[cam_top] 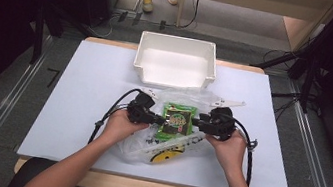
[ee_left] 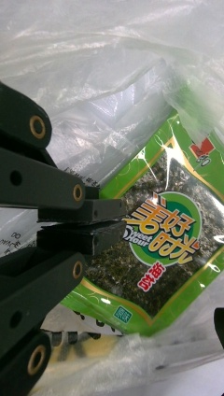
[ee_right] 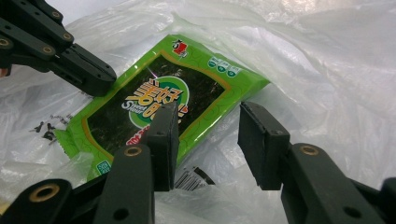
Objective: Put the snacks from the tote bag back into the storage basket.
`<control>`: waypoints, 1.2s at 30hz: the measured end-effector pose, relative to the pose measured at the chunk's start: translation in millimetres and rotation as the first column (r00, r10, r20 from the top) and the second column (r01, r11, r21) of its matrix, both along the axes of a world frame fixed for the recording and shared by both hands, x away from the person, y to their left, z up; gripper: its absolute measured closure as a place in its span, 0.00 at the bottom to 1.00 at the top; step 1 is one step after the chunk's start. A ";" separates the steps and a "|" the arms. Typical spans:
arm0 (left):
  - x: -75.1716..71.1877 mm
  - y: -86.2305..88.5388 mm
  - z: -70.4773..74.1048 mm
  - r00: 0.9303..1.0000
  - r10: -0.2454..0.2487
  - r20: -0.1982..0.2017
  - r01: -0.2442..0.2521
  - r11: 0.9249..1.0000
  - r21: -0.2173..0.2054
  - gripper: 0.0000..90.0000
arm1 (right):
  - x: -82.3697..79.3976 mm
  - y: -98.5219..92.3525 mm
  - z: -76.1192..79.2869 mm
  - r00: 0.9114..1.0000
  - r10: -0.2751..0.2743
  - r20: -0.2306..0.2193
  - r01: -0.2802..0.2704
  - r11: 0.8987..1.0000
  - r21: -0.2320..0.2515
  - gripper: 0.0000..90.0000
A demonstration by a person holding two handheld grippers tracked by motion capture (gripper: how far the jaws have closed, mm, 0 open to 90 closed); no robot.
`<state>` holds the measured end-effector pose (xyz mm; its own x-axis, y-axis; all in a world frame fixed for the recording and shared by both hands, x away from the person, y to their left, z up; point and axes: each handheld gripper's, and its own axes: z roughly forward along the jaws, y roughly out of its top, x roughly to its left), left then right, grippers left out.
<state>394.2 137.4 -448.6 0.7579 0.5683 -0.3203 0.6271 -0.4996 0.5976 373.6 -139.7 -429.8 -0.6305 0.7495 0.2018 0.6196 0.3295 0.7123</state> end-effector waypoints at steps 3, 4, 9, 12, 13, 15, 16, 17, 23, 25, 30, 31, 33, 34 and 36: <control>1.0 1.2 -1.3 1.000 0.002 -0.001 -0.002 1.000 0.001 0.99 | -1.1 1.6 1.4 1.000 0.004 -0.004 -0.004 1.000 0.000 0.66; 1.2 1.4 -1.5 1.000 0.004 -0.003 -0.004 1.000 0.004 0.99 | -1.3 2.2 1.6 1.000 0.008 0.001 -0.008 1.000 0.001 0.66; 2.9 3.4 -4.8 1.000 0.013 -0.015 -0.013 1.000 0.011 0.99 | -2.7 5.5 3.5 1.000 0.012 0.001 -0.012 1.000 0.009 0.65; 3.2 4.1 -5.5 0.999 0.021 -0.024 -0.021 1.000 0.006 0.98 | -3.8 8.0 4.4 1.000 0.016 -0.008 -0.016 1.000 0.014 0.64; 3.2 4.1 -5.5 0.999 0.022 -0.023 -0.021 1.000 0.007 0.98 | -4.1 8.7 4.9 1.000 0.019 -0.008 -0.019 1.000 0.012 0.64; 3.2 4.1 -5.6 1.000 0.021 -0.023 -0.021 1.000 0.006 0.98 | -5.0 10.1 6.2 1.000 0.016 -0.007 -0.016 1.000 0.017 0.63; 3.4 4.2 -5.8 0.999 0.022 -0.024 -0.022 1.000 0.005 0.98 | -5.3 10.6 7.3 1.000 0.017 -0.004 -0.017 1.000 0.021 0.63; 3.4 4.3 -5.9 0.999 0.023 -0.024 -0.022 1.000 0.003 0.98 | -5.5 11.1 8.7 1.000 0.018 -0.002 -0.018 1.000 0.023 0.63; 3.7 4.2 -6.6 0.999 0.030 -0.031 -0.031 1.000 -0.004 0.98 | -4.0 16.7 15.6 1.000 -0.002 -0.012 0.003 0.998 0.055 0.60; 3.8 4.3 -6.8 0.999 0.032 -0.033 -0.032 0.999 -0.005 0.98 | -1.0 17.8 15.4 1.000 -0.014 -0.022 0.015 0.998 0.060 0.58; 4.0 4.7 -7.2 0.999 0.030 -0.033 -0.030 1.000 -0.002 0.98 | 11.1 17.9 11.4 0.996 -0.056 -0.066 0.061 0.995 0.080 0.54; 4.1 4.8 -7.2 0.999 0.029 -0.032 -0.029 1.000 0.000 0.98 | 13.3 17.1 10.6 0.996 -0.057 -0.074 0.063 0.995 0.083 0.53; 4.1 4.8 -7.2 0.999 0.029 -0.032 -0.029 1.000 -0.001 0.98 | 16.0 16.5 10.2 0.994 -0.064 -0.090 0.073 0.992 0.099 0.52; 4.1 4.7 -7.2 0.999 0.030 -0.032 -0.030 1.000 -0.001 0.98 | 15.9 16.4 10.8 0.994 -0.064 -0.090 0.073 0.992 0.101 0.53; 4.0 4.6 -7.4 0.999 0.033 -0.033 -0.033 0.999 -0.004 0.98 | 14.2 17.4 13.6 0.995 -0.063 -0.083 0.071 0.993 0.098 0.53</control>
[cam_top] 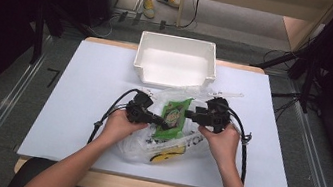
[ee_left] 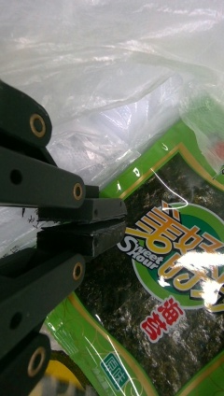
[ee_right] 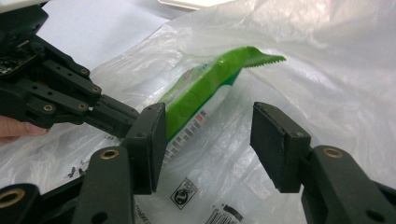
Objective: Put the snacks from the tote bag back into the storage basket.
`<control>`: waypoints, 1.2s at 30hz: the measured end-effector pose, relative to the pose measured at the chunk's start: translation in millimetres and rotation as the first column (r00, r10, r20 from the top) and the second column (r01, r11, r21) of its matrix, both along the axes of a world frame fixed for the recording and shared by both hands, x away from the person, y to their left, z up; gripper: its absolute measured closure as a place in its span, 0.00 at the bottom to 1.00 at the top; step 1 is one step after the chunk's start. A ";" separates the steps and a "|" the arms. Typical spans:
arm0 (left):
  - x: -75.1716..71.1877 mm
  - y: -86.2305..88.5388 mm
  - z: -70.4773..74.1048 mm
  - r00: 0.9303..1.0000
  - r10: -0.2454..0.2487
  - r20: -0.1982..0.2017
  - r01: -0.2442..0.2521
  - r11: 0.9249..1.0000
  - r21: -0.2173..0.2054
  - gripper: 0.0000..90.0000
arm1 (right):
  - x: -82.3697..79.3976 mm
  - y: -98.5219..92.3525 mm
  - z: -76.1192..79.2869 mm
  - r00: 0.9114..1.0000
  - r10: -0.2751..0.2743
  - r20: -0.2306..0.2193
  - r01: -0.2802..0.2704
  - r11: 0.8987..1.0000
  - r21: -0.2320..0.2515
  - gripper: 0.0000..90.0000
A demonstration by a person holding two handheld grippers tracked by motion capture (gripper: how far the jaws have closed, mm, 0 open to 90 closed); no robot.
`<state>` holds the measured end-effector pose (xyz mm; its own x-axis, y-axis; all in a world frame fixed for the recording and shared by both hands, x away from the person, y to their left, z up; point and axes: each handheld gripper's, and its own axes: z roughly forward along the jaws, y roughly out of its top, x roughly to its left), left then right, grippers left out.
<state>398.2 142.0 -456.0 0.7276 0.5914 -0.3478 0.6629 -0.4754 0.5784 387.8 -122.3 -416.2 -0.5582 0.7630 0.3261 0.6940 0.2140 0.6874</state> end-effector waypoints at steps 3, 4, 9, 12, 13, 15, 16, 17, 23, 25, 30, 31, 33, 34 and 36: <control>0.1 0.0 -0.2 1.000 0.002 0.001 -0.002 1.000 0.000 0.98 | -2.5 3.1 3.2 1.000 0.004 0.001 -0.004 1.000 -0.001 0.53; 0.0 0.0 -0.2 1.000 0.003 -0.001 -0.003 1.000 0.000 0.98 | -2.2 3.8 2.6 1.000 0.007 -0.001 -0.007 1.000 0.003 0.52; 0.7 1.0 -0.3 1.000 0.002 -0.005 -0.002 1.000 0.000 0.98 | -1.8 4.0 3.8 1.000 0.011 -0.010 -0.011 1.000 0.028 0.52; 0.7 0.8 -0.7 1.000 0.006 -0.007 -0.006 1.000 -0.003 0.98 | -4.3 4.3 6.7 1.000 0.015 -0.006 -0.014 1.000 0.025 0.52; 0.8 0.8 -0.6 1.000 0.006 -0.008 -0.006 1.000 -0.003 0.98 | -3.7 4.3 5.9 1.000 0.017 -0.005 -0.016 1.000 0.027 0.52; 0.8 0.9 -0.6 1.000 0.007 -0.008 -0.007 1.000 -0.004 0.98 | -3.2 4.6 4.9 1.000 0.019 -0.018 -0.018 0.999 0.031 0.51; 0.7 0.9 -0.5 1.000 0.007 -0.008 -0.007 1.000 -0.003 0.98 | -3.8 4.7 5.8 1.000 0.021 -0.017 -0.020 0.999 0.030 0.51; 0.5 0.6 -0.6 1.000 0.010 -0.009 -0.010 1.000 -0.005 0.98 | -7.1 3.8 10.8 1.000 0.025 -0.007 -0.025 0.999 0.035 0.51; 0.8 0.5 -0.7 1.000 0.006 -0.006 -0.006 1.000 -0.003 0.98 | -5.4 8.3 5.7 0.999 0.020 -0.029 -0.020 1.000 0.003 0.51; 0.7 0.2 -0.7 1.000 0.005 -0.003 -0.005 1.000 0.000 0.98 | -2.0 11.5 -1.7 0.998 0.027 -0.055 -0.027 1.000 0.001 0.50; 1.0 0.0 -1.1 1.000 0.004 -0.005 -0.004 1.000 -0.002 0.98 | 6.6 19.7 -12.5 0.995 0.036 -0.095 -0.036 0.999 0.006 0.47; 1.1 0.1 -1.2 1.000 -0.003 0.003 0.003 1.000 -0.001 0.98 | 9.3 20.2 -15.7 0.992 0.047 -0.113 -0.046 0.999 0.017 0.47; 0.8 -0.3 -1.2 1.000 -0.004 0.008 0.004 1.000 -0.001 0.98 | 13.2 22.6 -22.1 0.987 0.066 -0.147 -0.063 0.998 0.027 0.50; 0.8 -0.3 -1.2 1.000 -0.004 0.010 0.004 1.000 0.001 0.97 | 13.4 24.6 -24.2 0.985 0.077 -0.153 -0.073 0.997 0.030 0.52; 0.8 0.2 -1.4 1.000 0.004 0.013 -0.004 1.000 0.009 0.95 | 12.0 28.7 -24.1 0.987 0.087 -0.136 -0.087 0.996 0.006 0.54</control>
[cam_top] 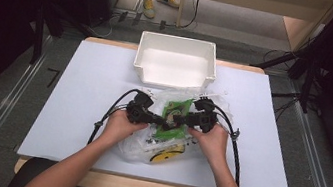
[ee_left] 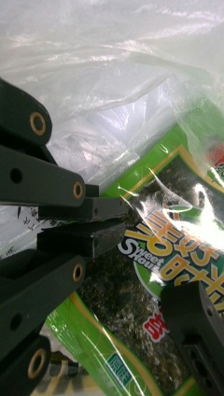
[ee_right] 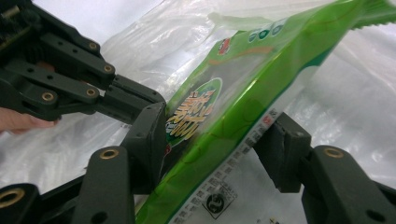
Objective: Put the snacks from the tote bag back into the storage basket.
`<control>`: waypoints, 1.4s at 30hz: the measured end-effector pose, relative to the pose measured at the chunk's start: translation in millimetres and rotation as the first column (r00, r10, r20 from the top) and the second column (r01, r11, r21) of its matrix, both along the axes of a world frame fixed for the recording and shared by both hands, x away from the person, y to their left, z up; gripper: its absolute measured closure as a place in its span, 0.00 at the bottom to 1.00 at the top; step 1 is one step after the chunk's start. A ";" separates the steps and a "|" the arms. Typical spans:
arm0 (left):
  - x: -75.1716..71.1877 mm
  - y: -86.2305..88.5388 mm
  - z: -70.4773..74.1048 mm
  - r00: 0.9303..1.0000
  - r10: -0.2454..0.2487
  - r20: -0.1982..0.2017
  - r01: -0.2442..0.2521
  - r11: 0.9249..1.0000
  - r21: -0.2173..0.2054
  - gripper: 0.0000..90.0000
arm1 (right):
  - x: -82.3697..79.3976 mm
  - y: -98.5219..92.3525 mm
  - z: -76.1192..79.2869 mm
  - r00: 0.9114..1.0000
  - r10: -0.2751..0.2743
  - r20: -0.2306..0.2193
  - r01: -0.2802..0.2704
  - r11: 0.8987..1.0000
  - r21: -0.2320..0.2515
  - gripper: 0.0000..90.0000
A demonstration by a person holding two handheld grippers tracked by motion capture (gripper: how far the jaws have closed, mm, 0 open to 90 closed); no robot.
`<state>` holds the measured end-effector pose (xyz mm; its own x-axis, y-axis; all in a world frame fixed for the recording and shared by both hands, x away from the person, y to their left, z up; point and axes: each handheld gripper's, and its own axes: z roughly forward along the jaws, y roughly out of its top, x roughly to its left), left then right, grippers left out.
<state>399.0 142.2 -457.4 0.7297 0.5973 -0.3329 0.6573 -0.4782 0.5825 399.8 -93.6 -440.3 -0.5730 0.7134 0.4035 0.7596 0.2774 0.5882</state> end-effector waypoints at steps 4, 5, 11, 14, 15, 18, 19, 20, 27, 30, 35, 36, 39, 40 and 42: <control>1.1 3.9 2.5 1.000 0.007 -0.002 -0.007 1.000 -0.009 0.92 | -2.1 -0.9 3.5 1.000 0.006 0.016 -0.005 1.000 -0.012 0.58; 1.4 5.0 3.3 1.000 0.011 -0.005 -0.011 1.000 -0.016 0.91 | -2.6 -1.9 4.3 1.000 0.009 0.022 -0.009 1.000 -0.009 0.61; 3.2 11.0 8.5 1.000 0.015 -0.016 -0.016 0.999 -0.041 0.85 | -8.8 -7.8 16.3 0.997 0.006 0.073 -0.008 0.999 0.033 0.71; 2.3 12.6 11.7 1.000 -0.006 -0.017 0.005 0.997 -0.076 0.81 | -11.5 -9.6 20.2 0.995 0.008 0.100 -0.013 0.999 0.044 0.75; 1.9 12.8 12.6 1.000 -0.009 -0.015 0.008 0.997 -0.077 0.79 | -12.9 -10.3 22.1 0.994 0.008 0.111 -0.015 0.998 0.055 0.76; 0.8 13.6 15.4 1.000 -0.015 -0.010 0.014 0.996 -0.092 0.76 | -15.6 -11.9 26.6 0.991 0.003 0.133 -0.014 0.996 0.086 0.80; 0.5 13.8 15.8 1.000 -0.016 -0.011 0.015 0.995 -0.095 0.75 | -16.7 -12.3 28.4 0.990 -0.001 0.140 -0.012 0.996 0.092 0.81; 0.3 13.9 16.1 1.000 -0.017 -0.012 0.015 0.995 -0.096 0.74 | -17.4 -12.5 29.6 0.989 -0.002 0.145 -0.012 0.995 0.095 0.81; 0.7 13.1 13.0 0.999 -0.026 -0.019 0.024 0.996 -0.085 0.73 | -20.5 -13.5 34.6 0.986 -0.013 0.167 -0.007 0.993 0.117 0.81; 1.5 12.4 10.1 1.000 -0.024 -0.019 0.022 0.998 -0.059 0.73 | -21.2 -15.6 37.7 0.985 -0.018 0.173 -0.004 0.992 0.122 0.81; 3.2 12.3 5.1 0.999 -0.018 -0.041 0.017 0.999 -0.037 0.73 | -22.5 -19.7 44.6 0.980 -0.034 0.194 0.007 0.991 0.136 0.81; 3.6 12.4 4.8 0.999 -0.020 -0.045 0.018 0.999 -0.030 0.73 | -22.7 -21.0 45.9 0.980 -0.037 0.193 0.010 0.990 0.139 0.81; 4.0 12.1 3.4 0.999 -0.017 -0.047 0.016 1.000 -0.025 0.73 | -22.8 -24.3 48.9 0.977 -0.047 0.206 0.017 0.989 0.145 0.81; 4.2 12.1 3.0 0.999 -0.018 -0.049 0.017 0.999 -0.027 0.73 | -22.7 -25.3 50.1 0.976 -0.048 0.212 0.017 0.989 0.148 0.81; 4.0 11.9 3.2 0.999 -0.017 -0.048 0.016 0.999 -0.029 0.73 | -21.8 -26.3 52.7 0.974 -0.054 0.220 0.022 0.989 0.146 0.81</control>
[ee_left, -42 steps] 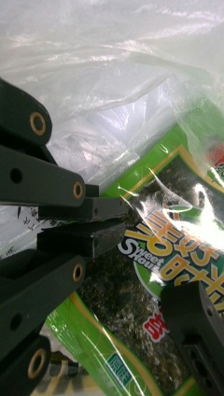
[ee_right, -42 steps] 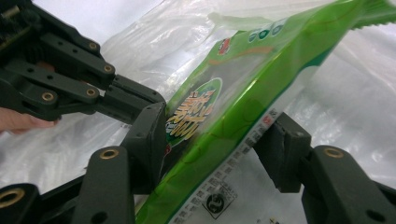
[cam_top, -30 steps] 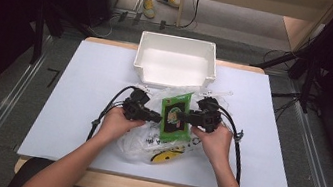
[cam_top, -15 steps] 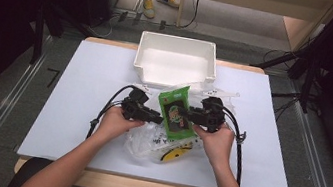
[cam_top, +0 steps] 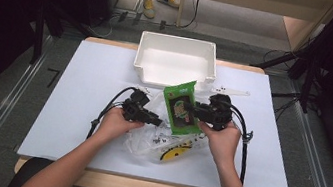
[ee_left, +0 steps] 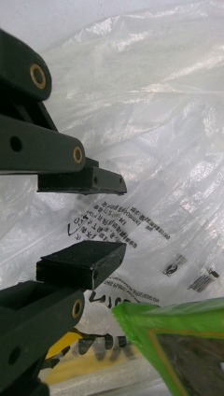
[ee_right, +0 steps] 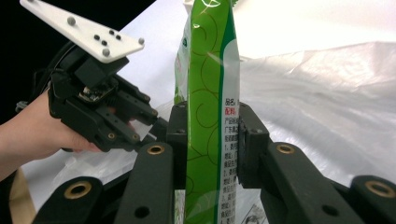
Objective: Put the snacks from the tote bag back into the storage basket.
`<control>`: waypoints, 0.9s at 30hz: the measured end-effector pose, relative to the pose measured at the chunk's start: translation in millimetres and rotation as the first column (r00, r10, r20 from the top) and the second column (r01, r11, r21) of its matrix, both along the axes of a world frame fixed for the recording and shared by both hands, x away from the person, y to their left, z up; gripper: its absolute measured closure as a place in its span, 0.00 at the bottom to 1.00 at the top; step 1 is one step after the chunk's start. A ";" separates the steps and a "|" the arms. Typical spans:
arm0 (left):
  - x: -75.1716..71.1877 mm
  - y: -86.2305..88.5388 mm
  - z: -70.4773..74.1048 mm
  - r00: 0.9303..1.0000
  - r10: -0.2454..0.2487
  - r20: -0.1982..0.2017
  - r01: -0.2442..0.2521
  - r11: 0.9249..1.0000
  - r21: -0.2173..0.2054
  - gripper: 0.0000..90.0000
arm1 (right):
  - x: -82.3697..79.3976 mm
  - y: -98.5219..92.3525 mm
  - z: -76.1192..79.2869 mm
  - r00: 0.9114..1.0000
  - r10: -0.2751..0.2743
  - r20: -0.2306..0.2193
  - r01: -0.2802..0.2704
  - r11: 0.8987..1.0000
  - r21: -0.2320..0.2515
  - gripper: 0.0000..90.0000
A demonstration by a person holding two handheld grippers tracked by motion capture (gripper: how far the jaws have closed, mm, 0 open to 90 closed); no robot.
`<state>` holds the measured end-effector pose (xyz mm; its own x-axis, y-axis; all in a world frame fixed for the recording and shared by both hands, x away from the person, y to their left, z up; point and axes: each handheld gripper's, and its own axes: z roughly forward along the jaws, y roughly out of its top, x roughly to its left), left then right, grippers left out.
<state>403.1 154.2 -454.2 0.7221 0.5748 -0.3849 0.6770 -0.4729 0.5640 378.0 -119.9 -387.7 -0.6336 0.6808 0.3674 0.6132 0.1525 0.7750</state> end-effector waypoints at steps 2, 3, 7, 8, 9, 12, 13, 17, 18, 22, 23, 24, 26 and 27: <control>-0.7 0.0 1.2 1.000 -0.001 0.000 0.001 1.000 0.000 0.73 | 1.5 -0.3 1.0 1.000 -0.001 0.004 0.001 1.000 -0.005 0.81; -1.1 -0.1 1.6 1.000 0.001 -0.004 -0.001 1.000 -0.003 0.73 | 2.9 0.0 1.5 1.000 -0.006 0.005 0.006 1.000 -0.005 0.81; -1.5 0.4 3.5 1.000 -0.011 -0.008 0.011 1.000 -0.013 0.72 | 6.8 0.8 1.8 1.000 -0.009 0.002 0.009 1.000 -0.019 0.81; -1.8 0.3 4.1 1.000 -0.013 -0.009 0.013 1.000 -0.014 0.72 | 7.4 1.0 1.9 1.000 -0.010 0.004 0.010 1.000 -0.018 0.81; -2.2 0.2 4.6 1.000 -0.012 -0.008 0.012 1.000 -0.013 0.72 | 8.6 1.3 2.4 1.000 -0.009 0.003 0.009 1.000 -0.015 0.81; -3.4 0.6 6.6 1.000 -0.019 -0.009 0.019 1.000 -0.017 0.71 | 13.1 2.7 4.0 1.000 -0.011 0.007 0.011 1.000 -0.021 0.81; -4.0 0.9 7.5 1.000 -0.019 -0.010 0.019 1.000 -0.021 0.70 | 14.9 3.2 4.7 1.000 -0.012 0.004 0.012 1.000 -0.021 0.82; -4.6 2.4 10.7 1.000 -0.021 -0.010 0.020 0.999 -0.031 0.69 | 20.8 5.7 6.8 1.000 -0.012 0.003 0.012 0.999 -0.034 0.82; -4.4 2.8 11.2 1.000 -0.021 -0.006 0.021 0.999 -0.033 0.69 | 21.5 6.2 7.5 1.000 -0.012 0.003 0.012 0.999 -0.036 0.82; -3.1 4.7 13.6 1.000 -0.020 -0.008 0.020 0.999 -0.037 0.67 | 24.9 6.3 10.5 1.000 -0.007 0.004 0.007 0.999 -0.033 0.82; -2.9 5.1 14.0 1.000 -0.020 -0.010 0.020 0.999 -0.041 0.66 | 25.7 6.3 10.9 1.000 -0.006 0.005 0.007 1.000 -0.027 0.82; -2.8 5.4 14.1 1.000 -0.021 -0.010 0.020 0.999 -0.042 0.65 | 26.4 6.2 11.1 1.000 -0.008 0.005 0.008 1.000 -0.020 0.81; -2.6 5.7 14.4 1.000 -0.019 -0.018 0.018 0.999 -0.043 0.63 | 27.2 6.2 11.2 1.000 -0.011 0.007 0.011 1.000 -0.021 0.82; -2.3 5.9 14.6 0.999 -0.021 -0.024 0.020 0.999 -0.043 0.62 | 27.6 5.7 11.1 1.000 -0.011 0.006 0.012 1.000 -0.024 0.82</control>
<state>400.8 160.1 -439.6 0.7234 0.5428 -0.4267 0.6815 -0.4621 0.5675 405.6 -114.2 -376.5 -0.6280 0.6966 0.3469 0.6102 0.1641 0.7751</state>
